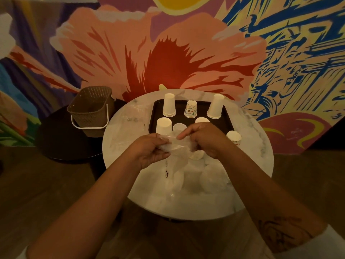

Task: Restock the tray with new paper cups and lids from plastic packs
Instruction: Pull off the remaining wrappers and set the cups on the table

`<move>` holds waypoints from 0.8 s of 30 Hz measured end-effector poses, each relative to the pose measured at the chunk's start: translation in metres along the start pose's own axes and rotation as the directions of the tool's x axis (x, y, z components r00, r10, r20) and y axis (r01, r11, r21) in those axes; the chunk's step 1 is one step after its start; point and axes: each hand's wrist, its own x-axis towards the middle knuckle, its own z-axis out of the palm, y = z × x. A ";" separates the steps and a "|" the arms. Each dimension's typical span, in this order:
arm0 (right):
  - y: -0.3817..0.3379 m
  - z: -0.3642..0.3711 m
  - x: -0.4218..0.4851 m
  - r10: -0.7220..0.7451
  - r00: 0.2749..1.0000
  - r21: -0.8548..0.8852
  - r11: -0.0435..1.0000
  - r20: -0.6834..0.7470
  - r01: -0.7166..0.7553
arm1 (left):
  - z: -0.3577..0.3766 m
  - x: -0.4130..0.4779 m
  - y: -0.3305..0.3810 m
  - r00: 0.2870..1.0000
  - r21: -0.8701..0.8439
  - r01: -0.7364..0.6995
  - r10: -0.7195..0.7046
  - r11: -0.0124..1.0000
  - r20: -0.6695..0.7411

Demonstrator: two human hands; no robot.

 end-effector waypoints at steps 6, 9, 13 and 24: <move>-0.008 0.026 0.021 0.026 0.994 -0.460 0.885 -0.109 -0.073 | 0.008 0.010 -0.012 0.984 -0.268 -0.024 -0.024 0.963 -0.174; -0.004 0.027 0.010 -0.217 0.973 -0.595 0.793 -0.079 0.129 | 0.009 0.011 -0.011 0.975 -0.193 -0.057 0.013 0.980 -0.224; 0.006 0.027 0.001 -0.319 0.947 -0.631 0.743 -0.044 0.221 | 0.011 0.013 -0.010 0.947 0.086 -0.169 0.186 0.982 -0.260; 0.007 0.028 0.009 -0.178 0.972 -0.502 0.862 -0.156 0.077 | 0.028 0.003 -0.021 0.789 0.453 -0.532 0.613 0.715 -0.040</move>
